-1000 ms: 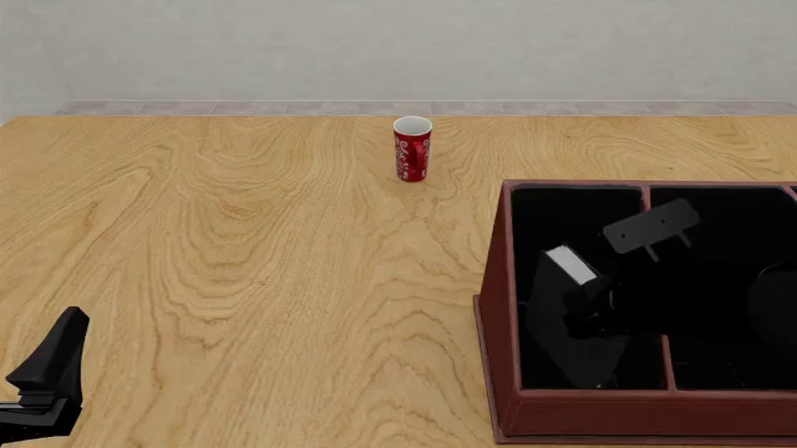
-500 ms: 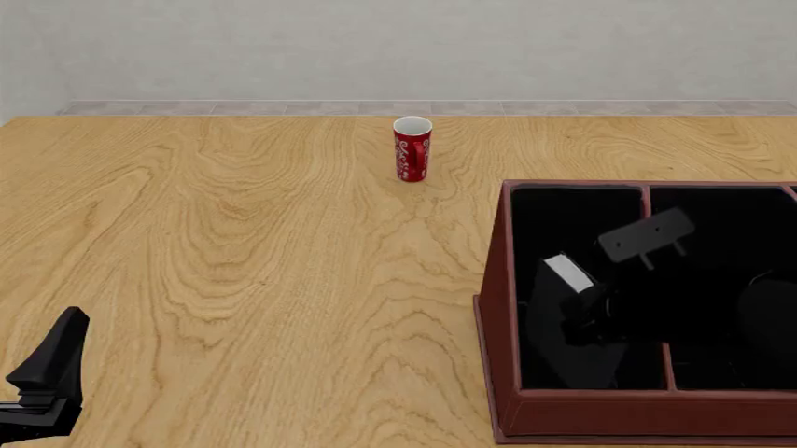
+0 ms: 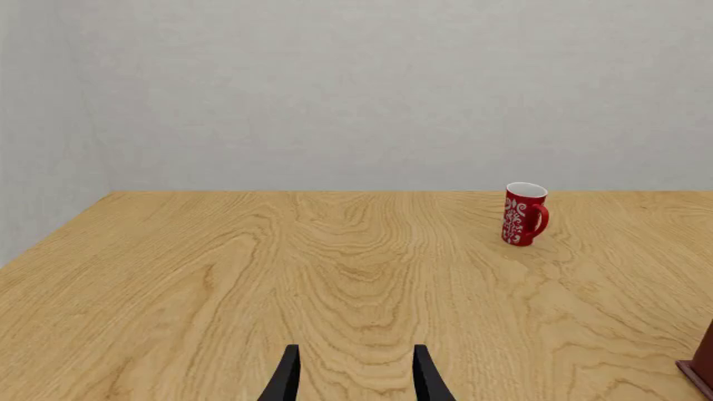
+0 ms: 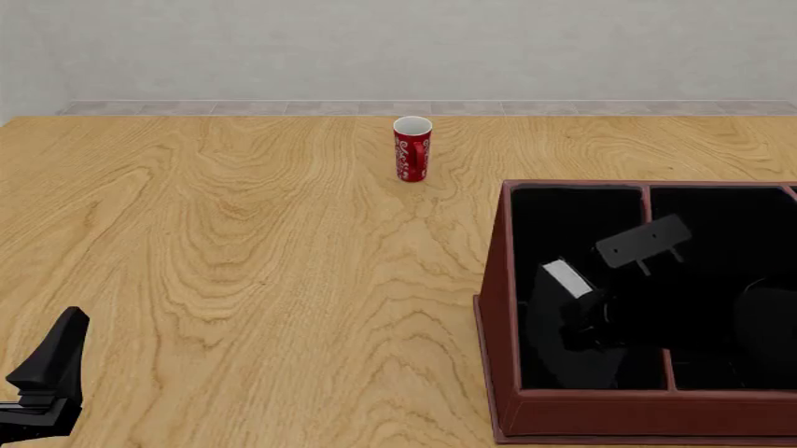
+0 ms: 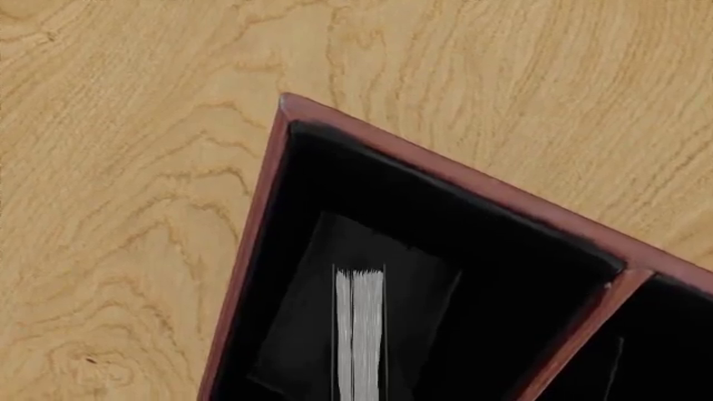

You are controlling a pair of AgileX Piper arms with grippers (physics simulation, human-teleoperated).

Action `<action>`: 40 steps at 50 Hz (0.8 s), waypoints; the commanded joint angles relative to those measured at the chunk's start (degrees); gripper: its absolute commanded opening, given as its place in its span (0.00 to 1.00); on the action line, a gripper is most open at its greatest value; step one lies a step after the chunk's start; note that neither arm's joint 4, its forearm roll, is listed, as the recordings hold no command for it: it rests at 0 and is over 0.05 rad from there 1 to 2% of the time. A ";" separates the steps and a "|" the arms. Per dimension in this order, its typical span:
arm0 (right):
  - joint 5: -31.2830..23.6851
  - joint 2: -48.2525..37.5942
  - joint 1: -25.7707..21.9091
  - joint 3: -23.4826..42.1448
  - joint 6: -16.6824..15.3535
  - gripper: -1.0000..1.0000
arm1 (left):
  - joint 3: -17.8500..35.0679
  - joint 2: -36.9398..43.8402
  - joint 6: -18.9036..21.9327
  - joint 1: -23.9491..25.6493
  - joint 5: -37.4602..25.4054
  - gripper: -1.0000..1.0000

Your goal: Pick up the book and place it in the left compartment of the caddy.

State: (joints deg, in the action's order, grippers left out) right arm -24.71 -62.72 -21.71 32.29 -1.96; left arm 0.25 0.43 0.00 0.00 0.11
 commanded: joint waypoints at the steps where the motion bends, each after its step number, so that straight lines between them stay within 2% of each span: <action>1: 0.63 -0.15 -0.18 -0.39 1.19 0.00 | 0.00 0.00 0.00 0.00 0.00 1.00; 39: 1.48 -0.48 -1.18 -1.51 2.09 0.00 | 0.00 0.00 0.00 0.00 0.00 1.00; 40: 1.42 -0.40 -1.28 -1.51 2.13 1.00 | 0.00 0.00 0.00 0.00 0.00 1.00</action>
State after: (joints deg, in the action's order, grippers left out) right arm -23.42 -62.23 -22.29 31.21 -0.20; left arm 0.25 0.43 0.00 0.00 0.11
